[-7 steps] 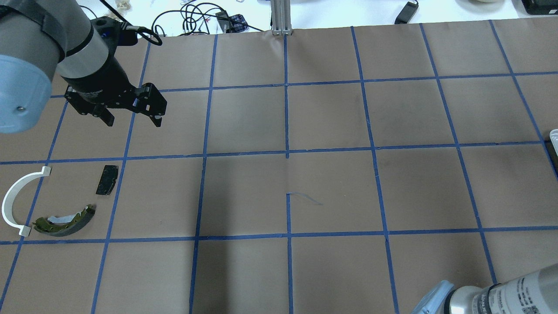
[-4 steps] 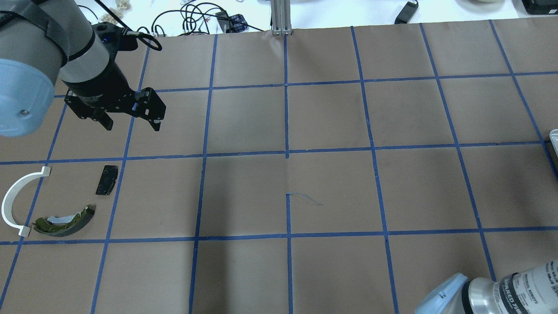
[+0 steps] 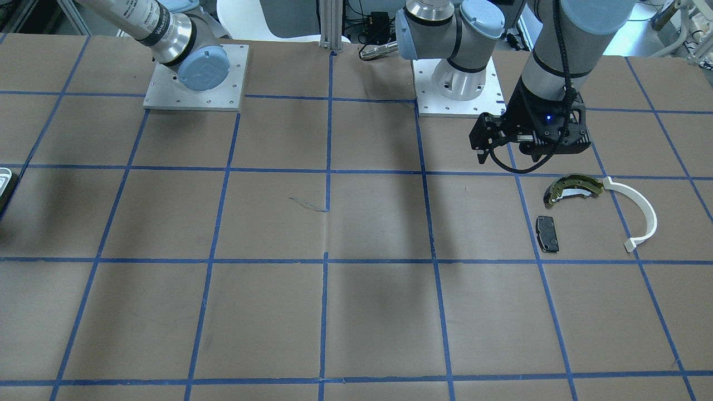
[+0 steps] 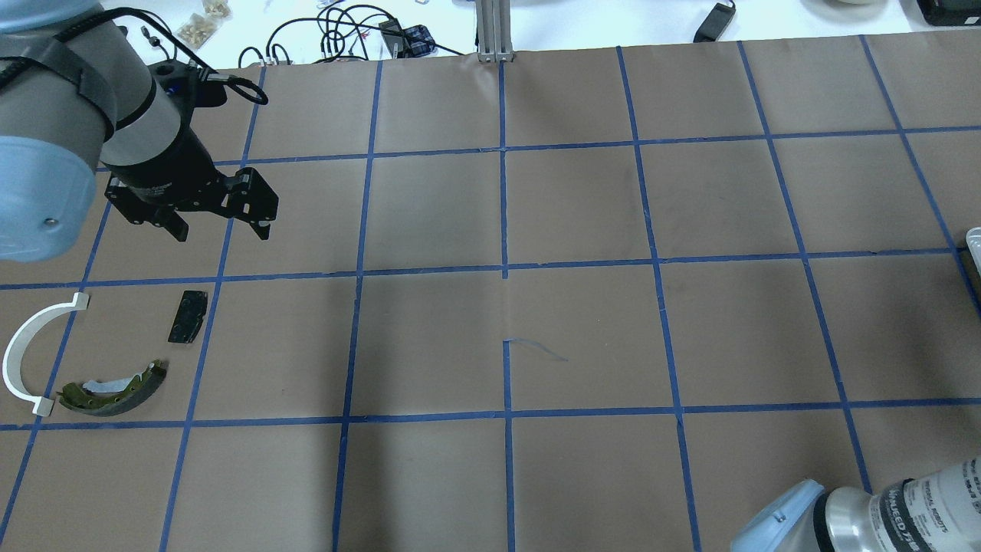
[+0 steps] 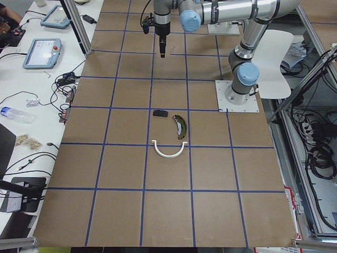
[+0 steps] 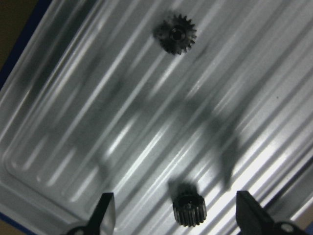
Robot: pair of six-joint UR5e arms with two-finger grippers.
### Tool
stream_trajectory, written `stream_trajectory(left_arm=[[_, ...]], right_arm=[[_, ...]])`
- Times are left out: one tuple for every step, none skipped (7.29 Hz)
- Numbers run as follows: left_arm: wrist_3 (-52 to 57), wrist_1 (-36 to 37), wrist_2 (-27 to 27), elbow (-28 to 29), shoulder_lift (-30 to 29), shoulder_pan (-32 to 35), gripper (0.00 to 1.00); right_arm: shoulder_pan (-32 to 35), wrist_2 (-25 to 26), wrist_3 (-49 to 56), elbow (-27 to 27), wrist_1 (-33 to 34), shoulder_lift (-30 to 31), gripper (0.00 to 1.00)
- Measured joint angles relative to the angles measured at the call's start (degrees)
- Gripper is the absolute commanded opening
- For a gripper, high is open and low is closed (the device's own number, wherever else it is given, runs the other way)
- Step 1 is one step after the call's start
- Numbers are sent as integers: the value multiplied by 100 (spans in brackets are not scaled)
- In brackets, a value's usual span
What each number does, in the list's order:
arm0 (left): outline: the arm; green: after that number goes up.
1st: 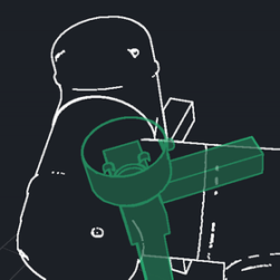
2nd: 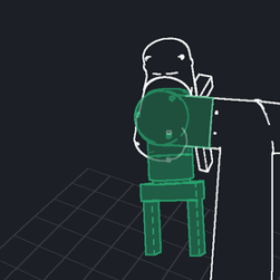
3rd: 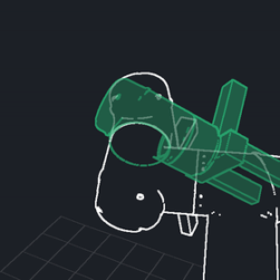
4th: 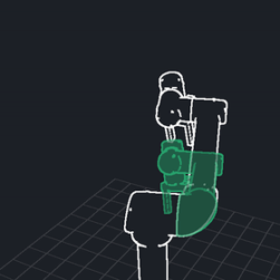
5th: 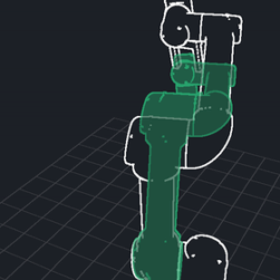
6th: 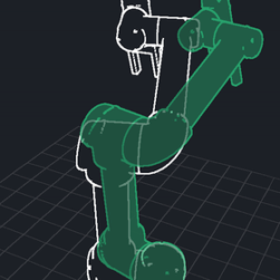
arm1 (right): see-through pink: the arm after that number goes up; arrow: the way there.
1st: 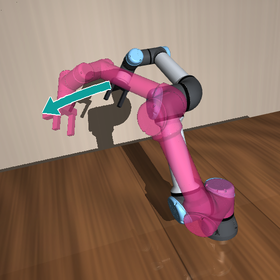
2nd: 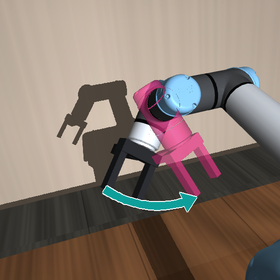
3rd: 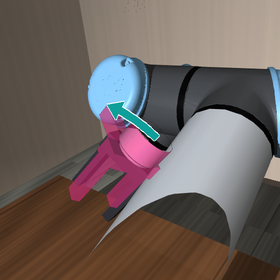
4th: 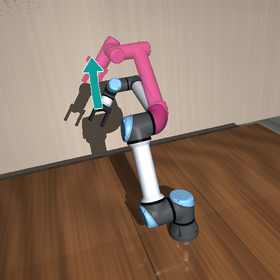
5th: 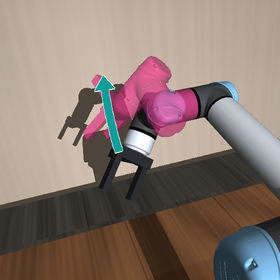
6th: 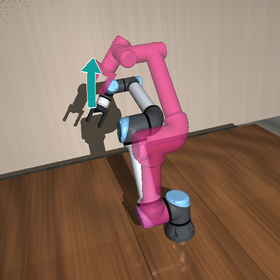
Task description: Place bearing gear from tray to pile
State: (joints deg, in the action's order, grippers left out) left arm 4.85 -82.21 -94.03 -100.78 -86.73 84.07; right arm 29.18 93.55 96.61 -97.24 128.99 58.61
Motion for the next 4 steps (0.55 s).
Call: stream_trajectory(left_arm=[[4,-9,-2,-19,14,-27,100],[6,-80,-1,-25,33,-38,100],[5,-158,13,-50,32,-43,100],[1,-191,29,-122,40,-43,100]], right_arm=[[-3,13,-14,-5,10,-5,1],[-4,50,-34,-8,14,-13,0],[-4,106,-63,-7,16,-13,0],[-5,142,-136,-6,2,15,0]])
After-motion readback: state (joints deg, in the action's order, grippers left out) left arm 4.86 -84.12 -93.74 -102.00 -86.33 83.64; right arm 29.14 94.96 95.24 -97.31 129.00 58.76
